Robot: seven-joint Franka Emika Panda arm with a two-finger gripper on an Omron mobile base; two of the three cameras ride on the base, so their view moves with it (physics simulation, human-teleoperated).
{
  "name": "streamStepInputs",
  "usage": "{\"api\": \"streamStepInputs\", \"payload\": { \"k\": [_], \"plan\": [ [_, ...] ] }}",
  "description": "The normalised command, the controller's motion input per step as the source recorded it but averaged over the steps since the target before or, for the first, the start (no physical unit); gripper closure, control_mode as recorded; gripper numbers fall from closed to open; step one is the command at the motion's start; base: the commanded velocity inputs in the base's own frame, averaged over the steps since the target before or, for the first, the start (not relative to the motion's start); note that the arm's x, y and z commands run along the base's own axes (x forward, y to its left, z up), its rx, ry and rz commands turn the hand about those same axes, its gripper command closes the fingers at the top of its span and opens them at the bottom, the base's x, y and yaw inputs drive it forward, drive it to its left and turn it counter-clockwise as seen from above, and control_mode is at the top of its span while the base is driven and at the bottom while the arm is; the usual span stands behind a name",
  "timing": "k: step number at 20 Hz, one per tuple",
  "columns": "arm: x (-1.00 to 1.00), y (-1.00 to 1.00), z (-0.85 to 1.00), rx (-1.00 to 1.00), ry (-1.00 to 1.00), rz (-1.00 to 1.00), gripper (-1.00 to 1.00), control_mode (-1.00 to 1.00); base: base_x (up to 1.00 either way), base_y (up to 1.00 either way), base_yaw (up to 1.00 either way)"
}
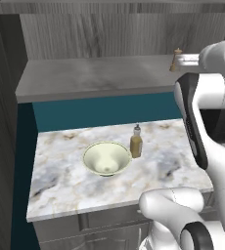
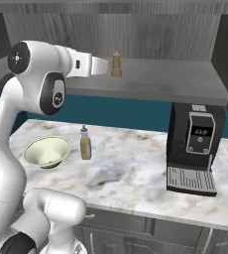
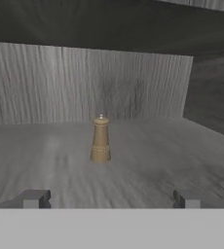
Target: Retrieve the bottle and the shaker from the cabinet and place them next to the mixing bowl on the counter. Then add garlic from the fridge to the mixing bowl.
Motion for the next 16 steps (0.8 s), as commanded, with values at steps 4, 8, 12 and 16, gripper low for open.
{"api": "streamStepInputs", "payload": {
  "k": [4,8,12,16],
  "plan": [
    [0.23,-0.02,-0.17,0.06,0.0,0.0,-1.0,-1.0,0.0,0.0,0.0],
    [0.25,0.0,-0.15,0.01,0.0,0.0,-1.0,-1.0,0.0,0.0,0.0],
    [0.32,0.0,-0.09,0.01,0.0,0.0,-1.0,-1.0,0.0,0.0,0.0],
    [0.45,0.0,0.0,0.0,0.0,0.0,-1.0,-1.0,0.0,0.0,0.0]
  ]
}}
